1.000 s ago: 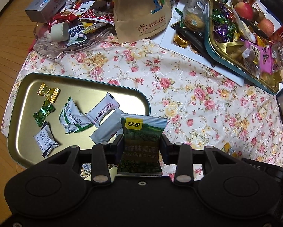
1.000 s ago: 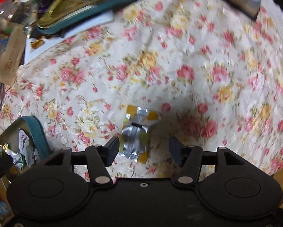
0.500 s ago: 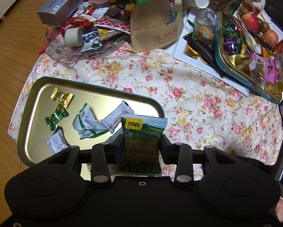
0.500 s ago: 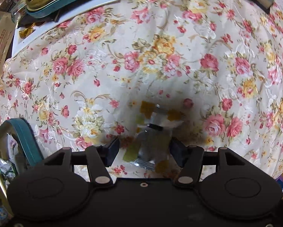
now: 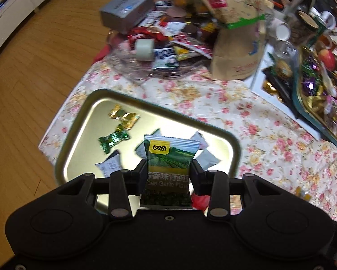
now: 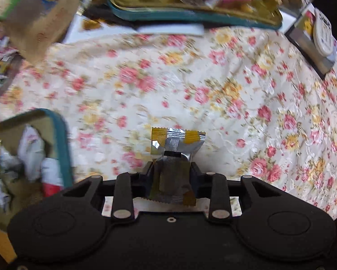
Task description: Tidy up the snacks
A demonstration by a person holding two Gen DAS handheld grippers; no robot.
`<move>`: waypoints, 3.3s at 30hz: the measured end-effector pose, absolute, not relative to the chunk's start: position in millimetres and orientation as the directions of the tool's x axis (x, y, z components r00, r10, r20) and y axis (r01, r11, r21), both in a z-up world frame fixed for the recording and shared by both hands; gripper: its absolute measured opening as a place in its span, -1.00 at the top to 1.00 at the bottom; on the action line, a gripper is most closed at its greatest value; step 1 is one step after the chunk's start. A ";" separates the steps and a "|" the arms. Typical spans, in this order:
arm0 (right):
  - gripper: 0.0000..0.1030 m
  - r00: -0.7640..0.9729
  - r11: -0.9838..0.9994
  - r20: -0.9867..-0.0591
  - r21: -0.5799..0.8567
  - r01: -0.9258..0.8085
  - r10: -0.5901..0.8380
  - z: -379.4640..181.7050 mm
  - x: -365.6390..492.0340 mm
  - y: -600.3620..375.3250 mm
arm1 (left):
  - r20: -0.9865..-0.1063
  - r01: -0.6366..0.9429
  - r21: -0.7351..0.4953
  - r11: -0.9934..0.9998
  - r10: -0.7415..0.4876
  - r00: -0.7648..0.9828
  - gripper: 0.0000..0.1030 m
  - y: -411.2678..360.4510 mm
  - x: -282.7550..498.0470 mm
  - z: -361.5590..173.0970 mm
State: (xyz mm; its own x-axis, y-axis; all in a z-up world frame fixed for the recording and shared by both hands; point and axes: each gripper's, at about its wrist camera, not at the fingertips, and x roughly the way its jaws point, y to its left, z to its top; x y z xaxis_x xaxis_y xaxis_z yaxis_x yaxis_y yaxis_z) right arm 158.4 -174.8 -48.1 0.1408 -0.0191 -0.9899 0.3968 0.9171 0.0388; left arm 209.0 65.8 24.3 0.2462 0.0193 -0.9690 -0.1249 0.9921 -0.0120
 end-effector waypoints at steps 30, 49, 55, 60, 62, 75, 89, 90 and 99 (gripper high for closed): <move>0.33 0.357 0.984 -0.918 0.169 -0.048 0.175 52.7 144.6 -36.5 | -0.975 -0.302 -0.057 0.952 0.013 0.224 0.06 138.2 187.9 1.6; 0.33 0.349 0.989 -0.925 0.138 -0.060 0.150 45.4 148.3 -28.6 | -0.956 -0.274 0.008 0.962 0.088 0.280 0.06 131.6 186.4 11.2; 0.33 0.367 0.987 -0.916 0.147 -0.067 0.161 49.5 146.8 -29.4 | -0.949 -0.230 0.037 0.972 0.107 0.298 0.06 123.2 186.1 13.3; 0.32 0.381 0.987 -0.911 0.147 -0.066 0.161 51.1 146.7 -30.6 | -0.951 -0.237 0.023 0.971 0.094 0.294 0.06 123.4 186.7 13.2; 0.31 0.387 0.987 -0.908 0.149 -0.064 0.162 52.0 146.3 -30.8 | -0.951 -0.244 0.020 0.970 0.094 0.293 0.06 124.5 186.9 12.9; 0.06 0.386 0.986 -0.908 0.158 -0.046 0.164 52.0 149.6 -32.6 | -0.956 -0.263 0.017 0.965 0.093 0.280 0.06 127.2 186.9 10.7; 0.06 0.337 0.991 -0.933 0.131 -0.014 0.128 42.9 152.6 -33.4 | -0.956 -0.259 0.028 0.966 0.101 0.274 0.06 127.0 186.8 10.0; 0.06 0.337 0.991 -0.933 0.130 -0.014 0.127 42.8 152.8 -33.3 | -0.957 -0.256 0.028 0.966 0.100 0.274 0.06 126.8 186.8 10.0; 0.06 0.320 0.994 -0.941 0.113 0.002 0.107 40.1 154.9 -33.8 | -0.958 -0.244 0.033 0.969 0.100 0.269 0.06 125.2 187.9 9.7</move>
